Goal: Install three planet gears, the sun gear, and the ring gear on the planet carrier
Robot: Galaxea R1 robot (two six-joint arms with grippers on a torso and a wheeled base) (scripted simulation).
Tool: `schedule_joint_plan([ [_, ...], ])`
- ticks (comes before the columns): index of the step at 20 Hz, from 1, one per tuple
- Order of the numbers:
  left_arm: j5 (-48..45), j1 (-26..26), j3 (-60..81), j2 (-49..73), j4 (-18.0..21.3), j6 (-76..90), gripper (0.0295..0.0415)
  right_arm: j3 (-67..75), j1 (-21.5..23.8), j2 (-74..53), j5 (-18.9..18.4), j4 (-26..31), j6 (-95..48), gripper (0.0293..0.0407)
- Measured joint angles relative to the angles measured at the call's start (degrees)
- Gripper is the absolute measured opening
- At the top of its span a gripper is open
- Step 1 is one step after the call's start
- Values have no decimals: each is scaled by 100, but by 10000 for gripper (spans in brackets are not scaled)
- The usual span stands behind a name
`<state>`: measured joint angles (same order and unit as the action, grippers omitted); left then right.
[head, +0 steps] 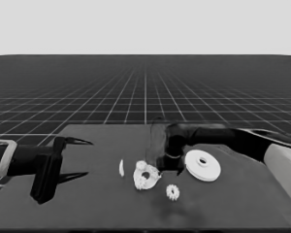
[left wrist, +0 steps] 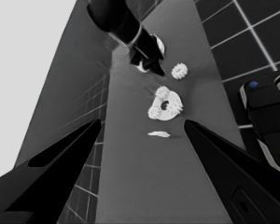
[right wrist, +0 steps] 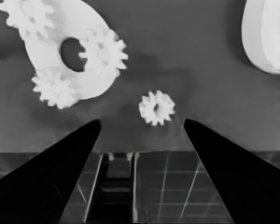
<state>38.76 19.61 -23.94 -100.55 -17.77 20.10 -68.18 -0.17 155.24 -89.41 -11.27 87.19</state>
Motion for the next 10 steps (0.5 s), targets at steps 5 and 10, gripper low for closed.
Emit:
schedule_joint_plan([
  [5,0,0,0,0,0,0,385,799,-19,-530,-54,-23,265,385],
  [10,0,0,0,0,0,0,385,481,-943,-493,30,-957,-2,385],
])
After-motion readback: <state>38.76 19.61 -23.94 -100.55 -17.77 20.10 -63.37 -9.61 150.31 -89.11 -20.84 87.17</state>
